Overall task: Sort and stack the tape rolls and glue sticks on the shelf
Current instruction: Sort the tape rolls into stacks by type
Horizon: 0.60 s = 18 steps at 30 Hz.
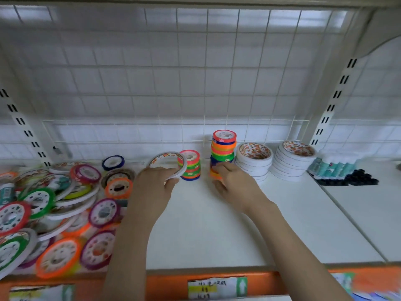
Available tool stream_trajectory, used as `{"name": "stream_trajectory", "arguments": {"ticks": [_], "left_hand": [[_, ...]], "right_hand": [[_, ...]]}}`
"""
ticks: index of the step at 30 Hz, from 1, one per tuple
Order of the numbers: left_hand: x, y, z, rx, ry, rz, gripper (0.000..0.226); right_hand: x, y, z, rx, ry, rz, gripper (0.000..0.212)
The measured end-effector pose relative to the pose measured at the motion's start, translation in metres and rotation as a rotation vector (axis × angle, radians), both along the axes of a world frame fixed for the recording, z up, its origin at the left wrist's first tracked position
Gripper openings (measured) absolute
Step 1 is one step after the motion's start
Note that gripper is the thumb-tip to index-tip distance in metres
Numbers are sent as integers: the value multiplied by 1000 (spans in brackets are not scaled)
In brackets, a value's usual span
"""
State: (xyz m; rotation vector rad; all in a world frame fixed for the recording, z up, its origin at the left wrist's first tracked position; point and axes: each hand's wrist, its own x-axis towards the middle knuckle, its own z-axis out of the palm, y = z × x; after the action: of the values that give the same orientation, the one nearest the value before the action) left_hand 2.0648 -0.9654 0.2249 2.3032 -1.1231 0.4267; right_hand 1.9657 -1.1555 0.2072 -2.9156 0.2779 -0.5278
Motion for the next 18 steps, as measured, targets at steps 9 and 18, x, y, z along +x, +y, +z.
{"name": "stream_trajectory", "arguments": {"ticks": [9, 18], "left_hand": [[-62, -78, -12, 46, 28, -162, 37], [-96, -124, -10, 39, -64, -156, 26]], "right_hand": [[-96, -77, -22, 98, 105, -223, 42], [-129, -130, -36, 72, 109, -307, 35]]}}
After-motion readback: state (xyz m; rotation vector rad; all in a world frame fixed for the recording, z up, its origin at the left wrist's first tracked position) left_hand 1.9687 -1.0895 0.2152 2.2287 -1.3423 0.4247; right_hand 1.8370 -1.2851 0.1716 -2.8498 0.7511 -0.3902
